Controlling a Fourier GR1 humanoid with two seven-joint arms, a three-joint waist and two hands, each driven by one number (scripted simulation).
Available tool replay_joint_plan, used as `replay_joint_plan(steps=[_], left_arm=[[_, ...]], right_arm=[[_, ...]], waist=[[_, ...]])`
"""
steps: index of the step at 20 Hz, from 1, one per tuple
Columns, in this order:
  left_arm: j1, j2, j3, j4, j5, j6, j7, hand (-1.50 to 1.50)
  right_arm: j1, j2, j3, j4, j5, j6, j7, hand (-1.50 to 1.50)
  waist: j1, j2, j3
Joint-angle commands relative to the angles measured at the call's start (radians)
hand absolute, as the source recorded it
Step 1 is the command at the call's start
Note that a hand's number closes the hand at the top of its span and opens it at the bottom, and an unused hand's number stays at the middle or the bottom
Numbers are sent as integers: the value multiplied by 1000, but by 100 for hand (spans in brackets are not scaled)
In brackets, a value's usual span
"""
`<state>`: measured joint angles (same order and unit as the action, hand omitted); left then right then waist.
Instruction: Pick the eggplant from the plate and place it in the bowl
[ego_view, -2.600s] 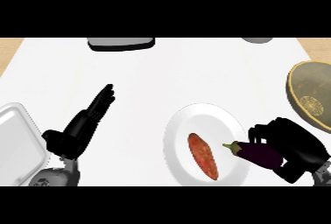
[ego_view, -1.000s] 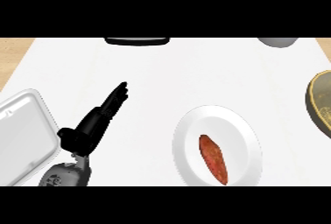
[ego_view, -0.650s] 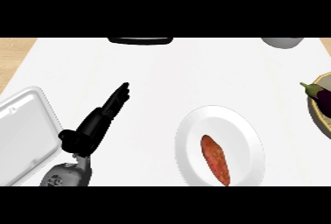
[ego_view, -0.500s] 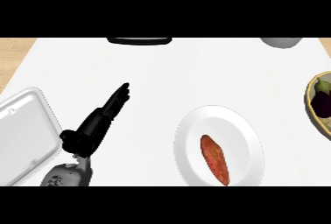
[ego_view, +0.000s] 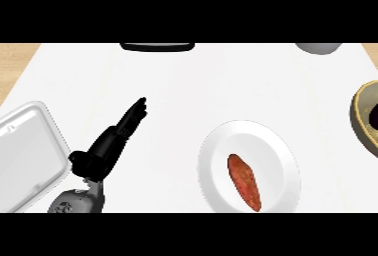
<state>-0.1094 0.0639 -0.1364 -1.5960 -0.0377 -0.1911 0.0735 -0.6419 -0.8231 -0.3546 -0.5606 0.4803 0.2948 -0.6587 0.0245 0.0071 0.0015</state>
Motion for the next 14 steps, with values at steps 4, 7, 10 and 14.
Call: replay_joint_plan(steps=[4,7,10,14], left_arm=[[-17,-28,-21,44,-38,24,-37,0],[-57,14,34,35,27,-30,-7,0],[-39,7,26,24,29,-28,-10,0],[-16,6,9,-4,5,-15,-7,0]], right_arm=[[-94,-127,-154,213,-119,112,57,-150],[-61,-176,-187,304,-127,112,1,-150],[-24,-246,-238,361,-164,157,-2,-150],[-3,-331,-283,401,-202,232,-13,-150]], waist=[[-2,5,1],[9,13,4],[7,17,6],[9,16,9]])
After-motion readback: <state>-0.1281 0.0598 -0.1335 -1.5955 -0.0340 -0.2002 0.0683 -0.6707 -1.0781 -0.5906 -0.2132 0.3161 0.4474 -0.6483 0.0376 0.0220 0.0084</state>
